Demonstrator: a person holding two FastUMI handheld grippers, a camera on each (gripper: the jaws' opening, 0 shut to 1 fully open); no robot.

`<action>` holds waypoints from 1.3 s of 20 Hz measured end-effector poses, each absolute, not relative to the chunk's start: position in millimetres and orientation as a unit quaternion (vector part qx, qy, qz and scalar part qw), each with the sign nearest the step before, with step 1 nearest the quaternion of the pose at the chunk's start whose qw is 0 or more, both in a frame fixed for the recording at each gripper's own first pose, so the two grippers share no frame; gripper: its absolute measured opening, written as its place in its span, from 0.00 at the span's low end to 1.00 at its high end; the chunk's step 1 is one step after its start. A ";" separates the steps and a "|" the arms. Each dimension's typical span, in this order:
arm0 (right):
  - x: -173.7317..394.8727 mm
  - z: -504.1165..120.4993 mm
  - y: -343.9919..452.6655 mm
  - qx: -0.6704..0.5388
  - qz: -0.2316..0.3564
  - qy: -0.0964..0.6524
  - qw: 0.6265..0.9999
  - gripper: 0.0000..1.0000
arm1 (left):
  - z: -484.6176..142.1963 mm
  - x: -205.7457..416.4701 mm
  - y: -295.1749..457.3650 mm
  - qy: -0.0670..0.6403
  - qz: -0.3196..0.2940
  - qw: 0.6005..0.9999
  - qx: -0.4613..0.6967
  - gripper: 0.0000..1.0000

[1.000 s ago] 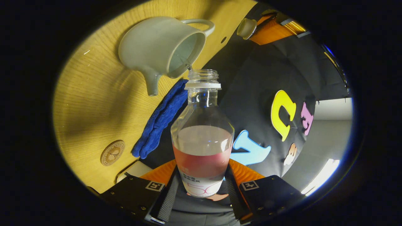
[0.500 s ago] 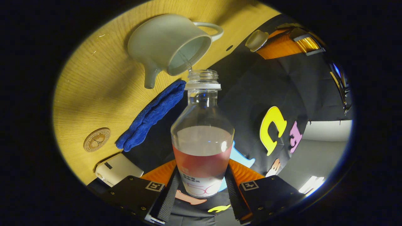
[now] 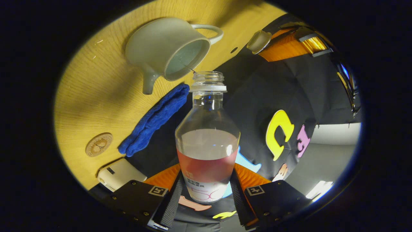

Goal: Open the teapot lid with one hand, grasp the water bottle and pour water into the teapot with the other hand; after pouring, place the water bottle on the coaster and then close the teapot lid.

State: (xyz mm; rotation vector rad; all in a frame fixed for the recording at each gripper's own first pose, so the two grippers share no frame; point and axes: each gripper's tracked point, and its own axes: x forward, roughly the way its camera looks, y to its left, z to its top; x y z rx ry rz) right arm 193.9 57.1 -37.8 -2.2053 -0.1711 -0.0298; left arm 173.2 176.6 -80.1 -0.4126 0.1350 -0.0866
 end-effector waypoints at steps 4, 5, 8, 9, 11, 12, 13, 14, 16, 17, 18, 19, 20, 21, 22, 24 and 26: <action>211.5 -32.1 40.0 -0.841 0.014 -0.011 0.540 0.74 | -80.3 174.2 180.0 0.064 -0.038 0.976 -0.203 0.12; 215.0 -32.9 39.3 -0.818 0.025 0.008 0.575 0.74 | -80.6 173.2 180.6 0.065 -0.039 0.976 -0.203 0.12; 221.8 -32.4 31.9 -0.738 0.050 0.056 0.670 0.74 | -80.5 172.8 178.3 0.066 -0.041 0.976 -0.204 0.11; 224.2 -28.4 31.8 -0.715 0.053 0.062 0.694 0.74 | -80.3 173.1 178.0 0.067 -0.041 0.976 -0.204 0.12; 222.2 -26.9 27.2 -0.677 0.053 0.069 0.731 0.74 | -81.9 174.9 177.5 0.068 -0.041 0.976 -0.203 0.11; 222.9 -29.9 22.9 -0.658 0.057 0.075 0.747 0.74 | -82.1 174.5 177.7 0.068 -0.040 0.976 -0.203 0.12; 222.6 -30.6 19.2 -0.641 0.059 0.082 0.761 0.74 | -83.0 174.8 177.5 0.069 -0.041 0.976 -0.203 0.12; 225.2 -31.5 18.8 -0.621 0.061 0.091 0.776 0.74 | -83.6 173.7 177.2 0.069 -0.041 0.976 -0.203 0.12; 229.7 -33.7 15.7 -0.584 0.059 0.109 0.802 0.74 | -84.0 174.4 177.2 0.069 -0.040 0.976 -0.202 0.12; 231.8 -36.8 14.8 -0.568 0.057 0.117 0.813 0.74 | -83.1 174.2 177.9 0.069 -0.039 0.976 -0.202 0.12; 234.6 -42.4 12.5 -0.547 0.056 0.125 0.826 0.74 | -82.5 173.7 178.3 0.068 -0.039 0.976 -0.201 0.12; 238.4 -45.2 7.9 -0.527 0.054 0.132 0.837 0.74 | -81.8 174.0 178.7 0.067 -0.039 0.976 -0.201 0.12; 243.3 -49.2 2.5 -0.504 0.055 0.141 0.850 0.74 | -81.6 173.8 178.3 0.067 -0.039 0.977 -0.201 0.12; 246.6 -52.5 -1.2 -0.481 0.053 0.149 0.862 0.74 | -81.5 174.1 178.3 0.067 -0.039 0.977 -0.201 0.12; 247.4 -56.1 -3.0 -0.458 0.053 0.156 0.873 0.74 | -82.1 173.4 177.6 0.067 -0.039 0.977 -0.200 0.12; 247.9 -63.5 -13.9 -0.418 0.050 0.168 0.891 0.74 | -83.5 174.5 176.1 0.068 -0.040 0.977 -0.199 0.12; 247.0 -66.9 -19.1 -0.378 0.050 0.174 0.908 0.74 | -82.9 174.2 176.1 0.069 -0.040 0.977 -0.198 0.12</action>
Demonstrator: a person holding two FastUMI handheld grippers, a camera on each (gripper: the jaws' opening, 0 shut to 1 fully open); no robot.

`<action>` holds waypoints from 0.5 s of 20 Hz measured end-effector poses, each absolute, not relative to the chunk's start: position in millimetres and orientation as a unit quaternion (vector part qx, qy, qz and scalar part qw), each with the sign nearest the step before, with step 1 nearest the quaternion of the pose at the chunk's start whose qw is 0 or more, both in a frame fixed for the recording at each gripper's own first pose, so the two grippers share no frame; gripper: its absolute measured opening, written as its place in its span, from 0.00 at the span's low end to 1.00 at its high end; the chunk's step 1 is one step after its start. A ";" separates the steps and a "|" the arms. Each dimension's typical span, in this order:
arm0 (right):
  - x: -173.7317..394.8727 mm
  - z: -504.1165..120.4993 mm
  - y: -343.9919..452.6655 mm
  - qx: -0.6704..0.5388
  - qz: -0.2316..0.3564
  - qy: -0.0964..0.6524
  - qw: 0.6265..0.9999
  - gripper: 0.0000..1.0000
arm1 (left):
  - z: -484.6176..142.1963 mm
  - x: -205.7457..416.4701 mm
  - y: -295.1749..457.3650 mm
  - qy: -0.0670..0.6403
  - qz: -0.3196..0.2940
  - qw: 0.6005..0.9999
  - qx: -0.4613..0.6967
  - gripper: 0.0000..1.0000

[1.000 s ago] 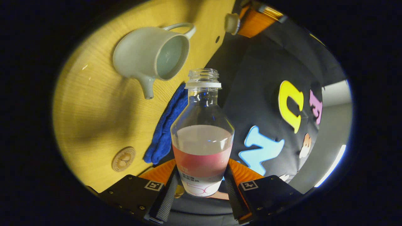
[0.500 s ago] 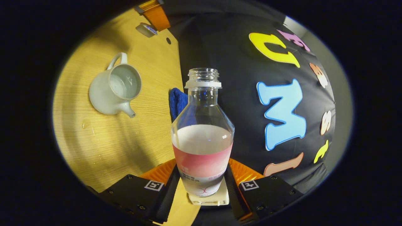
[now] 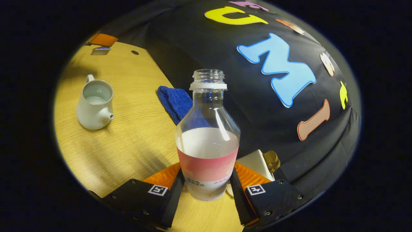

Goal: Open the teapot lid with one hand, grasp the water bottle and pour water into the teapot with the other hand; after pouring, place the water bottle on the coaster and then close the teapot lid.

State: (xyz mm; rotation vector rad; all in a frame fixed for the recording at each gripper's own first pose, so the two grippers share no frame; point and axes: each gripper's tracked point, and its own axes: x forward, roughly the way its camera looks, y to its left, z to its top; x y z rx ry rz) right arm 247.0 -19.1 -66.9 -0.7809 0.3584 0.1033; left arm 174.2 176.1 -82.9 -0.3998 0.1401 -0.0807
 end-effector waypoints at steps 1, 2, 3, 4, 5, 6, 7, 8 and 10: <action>248.3 -68.4 -21.0 -0.351 0.052 0.178 0.918 0.74 | -83.9 173.7 175.5 0.070 -0.040 0.977 -0.198 0.12; 249.8 -72.3 -23.0 -0.321 0.053 0.184 0.928 0.74 | -84.8 174.1 175.5 0.071 -0.040 0.977 -0.197 0.12; 250.5 -76.7 -24.1 -0.294 0.054 0.191 0.935 0.74 | -85.4 174.4 175.1 0.073 -0.040 0.977 -0.197 0.12; 252.2 -81.3 -25.4 -0.269 0.053 0.195 0.942 0.75 | -86.5 173.8 175.6 0.074 -0.039 0.977 -0.197 0.12; 255.8 -81.6 -24.1 -0.246 0.054 0.194 0.948 0.74 | -87.2 174.0 175.2 0.075 -0.040 0.977 -0.197 0.12; 259.8 -82.3 -24.6 -0.221 0.053 0.195 0.954 0.75 | -88.6 174.7 174.1 0.076 -0.040 0.977 -0.196 0.12; 262.9 -84.1 -24.4 -0.193 0.052 0.197 0.960 0.75 | -88.7 175.2 173.8 0.077 -0.040 0.977 -0.195 0.12; 266.1 -85.1 -29.7 -0.172 0.041 0.201 0.963 0.74 | -88.4 174.7 174.4 0.078 -0.040 0.977 -0.195 0.12; 273.9 -85.0 -34.9 -0.136 0.032 0.202 0.969 0.76 | -87.1 174.0 173.1 0.077 -0.042 0.977 -0.196 0.12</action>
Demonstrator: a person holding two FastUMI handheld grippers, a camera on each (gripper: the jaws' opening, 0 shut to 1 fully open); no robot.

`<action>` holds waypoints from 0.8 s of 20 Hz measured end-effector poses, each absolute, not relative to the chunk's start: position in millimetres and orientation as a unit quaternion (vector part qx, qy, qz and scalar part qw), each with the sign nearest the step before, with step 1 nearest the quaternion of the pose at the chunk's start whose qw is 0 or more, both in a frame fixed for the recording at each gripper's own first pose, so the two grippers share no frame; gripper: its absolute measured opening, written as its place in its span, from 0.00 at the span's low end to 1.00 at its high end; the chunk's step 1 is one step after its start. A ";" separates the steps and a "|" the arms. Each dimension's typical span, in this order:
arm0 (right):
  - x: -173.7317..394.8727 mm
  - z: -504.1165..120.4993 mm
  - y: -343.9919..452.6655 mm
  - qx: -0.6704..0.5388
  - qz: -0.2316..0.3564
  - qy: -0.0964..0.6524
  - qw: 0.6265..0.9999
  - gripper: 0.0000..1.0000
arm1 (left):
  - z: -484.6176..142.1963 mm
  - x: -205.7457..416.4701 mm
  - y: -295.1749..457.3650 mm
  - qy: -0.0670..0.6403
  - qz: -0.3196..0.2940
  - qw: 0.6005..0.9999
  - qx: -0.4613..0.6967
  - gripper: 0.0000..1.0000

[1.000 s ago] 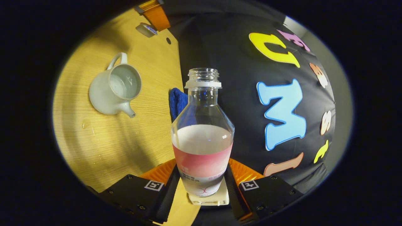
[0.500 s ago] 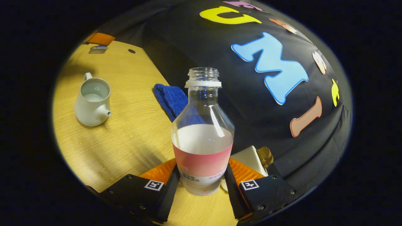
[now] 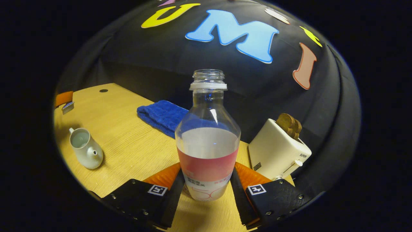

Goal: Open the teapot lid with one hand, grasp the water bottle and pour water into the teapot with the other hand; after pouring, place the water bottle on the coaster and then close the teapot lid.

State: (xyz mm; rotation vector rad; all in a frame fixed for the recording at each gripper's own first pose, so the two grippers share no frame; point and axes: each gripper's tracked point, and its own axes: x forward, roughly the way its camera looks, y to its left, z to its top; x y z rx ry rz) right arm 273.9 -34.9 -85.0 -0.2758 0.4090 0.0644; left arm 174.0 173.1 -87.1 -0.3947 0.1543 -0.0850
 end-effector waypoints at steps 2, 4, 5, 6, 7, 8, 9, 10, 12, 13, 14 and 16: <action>277.1 -86.6 -37.9 -0.099 0.035 0.205 0.973 0.76 | -85.2 173.6 171.5 0.075 -0.044 0.977 -0.196 0.11; 281.0 -90.9 -36.6 -0.065 0.037 0.210 0.975 0.75 | -83.0 172.7 170.3 0.074 -0.046 0.977 -0.194 0.12; 282.6 -92.4 -37.9 -0.057 0.035 0.212 0.975 0.75 | -82.8 172.4 170.7 0.074 -0.046 0.977 -0.193 0.12; 283.8 -94.2 -38.5 -0.051 0.034 0.214 0.975 0.75 | -84.7 173.2 170.1 0.075 -0.047 0.977 -0.193 0.12; 285.5 -94.8 -38.9 -0.045 0.033 0.214 0.975 0.75 | -86.5 173.9 169.6 0.076 -0.047 0.977 -0.192 0.12; 287.1 -96.0 -37.5 -0.034 0.035 0.213 0.976 0.75 | -85.9 174.0 169.3 0.077 -0.047 0.977 -0.193 0.12; 288.7 -96.7 -35.0 -0.019 0.038 0.213 0.976 0.76 | -85.8 173.8 169.0 0.078 -0.048 0.977 -0.193 0.12; 290.0 -98.6 -34.6 -0.007 0.039 0.213 0.976 0.76 | -86.3 173.9 166.2 0.079 -0.049 0.977 -0.193 0.12; 291.5 -101.0 -35.5 0.004 0.035 0.214 0.976 0.75 | -86.0 172.8 165.2 0.079 -0.051 0.977 -0.191 0.12; 293.3 -101.6 -34.9 0.008 0.035 0.213 0.976 0.76 | -85.6 172.6 164.9 0.079 -0.052 0.977 -0.190 0.12; 294.9 -104.8 -34.0 0.014 0.036 0.214 0.976 0.76 | -85.4 173.2 164.1 0.079 -0.053 0.977 -0.190 0.12; 297.2 -103.0 -34.4 0.024 0.034 0.207 0.977 0.76 | -85.9 172.3 163.9 0.080 -0.053 0.977 -0.190 0.12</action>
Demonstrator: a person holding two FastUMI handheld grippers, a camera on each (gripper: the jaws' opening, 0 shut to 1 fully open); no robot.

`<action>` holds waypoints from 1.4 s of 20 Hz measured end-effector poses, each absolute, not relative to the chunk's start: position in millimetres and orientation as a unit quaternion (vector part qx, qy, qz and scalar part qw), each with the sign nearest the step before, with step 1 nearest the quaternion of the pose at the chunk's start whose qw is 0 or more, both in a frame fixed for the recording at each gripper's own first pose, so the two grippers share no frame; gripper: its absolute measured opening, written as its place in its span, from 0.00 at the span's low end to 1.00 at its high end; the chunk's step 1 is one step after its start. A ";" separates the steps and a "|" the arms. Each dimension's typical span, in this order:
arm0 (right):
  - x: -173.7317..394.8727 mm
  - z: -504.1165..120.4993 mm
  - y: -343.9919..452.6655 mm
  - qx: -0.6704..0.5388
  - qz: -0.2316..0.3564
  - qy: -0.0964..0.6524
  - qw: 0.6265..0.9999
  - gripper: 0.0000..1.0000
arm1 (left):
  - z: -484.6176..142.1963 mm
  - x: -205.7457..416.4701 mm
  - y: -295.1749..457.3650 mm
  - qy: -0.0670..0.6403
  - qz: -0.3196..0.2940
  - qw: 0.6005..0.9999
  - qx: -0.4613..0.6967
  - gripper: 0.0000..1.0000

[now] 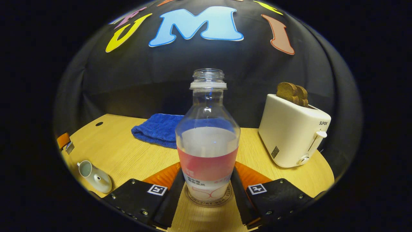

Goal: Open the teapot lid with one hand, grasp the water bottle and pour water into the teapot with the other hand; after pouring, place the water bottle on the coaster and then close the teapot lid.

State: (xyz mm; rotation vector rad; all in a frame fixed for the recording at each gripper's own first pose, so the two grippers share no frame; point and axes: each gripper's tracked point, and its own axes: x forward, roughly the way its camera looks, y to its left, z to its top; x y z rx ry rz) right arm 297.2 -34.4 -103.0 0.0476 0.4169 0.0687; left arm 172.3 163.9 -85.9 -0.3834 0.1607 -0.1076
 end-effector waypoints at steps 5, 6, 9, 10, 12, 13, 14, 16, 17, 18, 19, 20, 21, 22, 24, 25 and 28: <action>293.7 -108.5 -32.5 0.021 0.039 0.219 0.975 0.78 | -87.5 174.5 162.8 0.082 -0.054 0.977 -0.188 0.12; 292.5 -109.7 -32.0 0.019 0.038 0.220 0.975 0.78 | -87.0 173.7 162.2 0.082 -0.055 0.977 -0.188 0.12; 288.3 -103.0 -30.2 0.016 0.033 0.217 0.976 0.93 | -85.6 173.2 163.0 0.080 -0.055 0.978 -0.187 0.12; 288.2 -99.4 -32.4 0.013 0.029 0.212 0.977 0.97 | -86.5 172.8 163.1 0.080 -0.054 0.978 -0.186 0.12; 286.7 -90.5 -31.6 0.019 0.025 0.202 0.979 0.97 | -86.6 173.9 164.7 0.080 -0.053 0.978 -0.185 0.12; 285.1 -84.8 -30.7 0.024 0.025 0.198 0.980 0.98 | -87.4 174.9 165.2 0.080 -0.052 0.978 -0.184 0.11; 283.4 -78.6 -32.1 0.028 0.024 0.193 0.980 0.98 | -87.0 172.9 165.4 0.079 -0.051 0.979 -0.183 0.12; 279.2 -65.0 -33.8 0.033 0.023 0.183 0.982 0.97 | -86.4 173.5 165.4 0.079 -0.051 0.979 -0.182 0.12; 276.4 -58.4 -35.5 0.034 0.020 0.178 0.983 0.97 | -86.7 173.2 165.9 0.078 -0.050 0.979 -0.181 0.11; 274.2 -51.8 -38.1 0.035 0.016 0.173 0.984 0.97 | -86.6 173.9 166.2 0.078 -0.050 0.979 -0.182 0.12; 271.0 -45.1 -39.8 0.037 0.013 0.167 0.985 0.97 | -85.9 174.0 167.0 0.078 -0.050 0.979 -0.181 0.12; 267.1 -39.6 -39.4 0.040 0.013 0.161 0.986 0.97 | -86.2 174.0 166.5 0.077 -0.049 0.979 -0.181 0.12; 263.0 -33.9 -39.2 0.043 0.013 0.156 0.987 0.97 | -85.8 174.1 166.0 0.076 -0.050 0.979 -0.180 0.12; 257.8 -29.6 -40.6 0.044 0.013 0.152 0.987 0.97 | -85.0 173.4 165.3 0.075 -0.051 0.980 -0.180 0.12; 246.7 -21.2 -43.9 0.042 0.007 0.143 0.989 0.97 | -83.6 172.7 162.6 0.073 -0.054 0.980 -0.175 0.12; 238.7 -16.6 -44.7 0.043 0.005 0.138 0.990 0.97 | -82.5 172.9 160.6 0.074 -0.057 0.980 -0.174 0.12; 211.9 -6.3 -40.0 0.045 0.007 0.111 0.993 0.97 | -74.8 168.8 150.9 0.072 -0.070 0.980 -0.172 0.12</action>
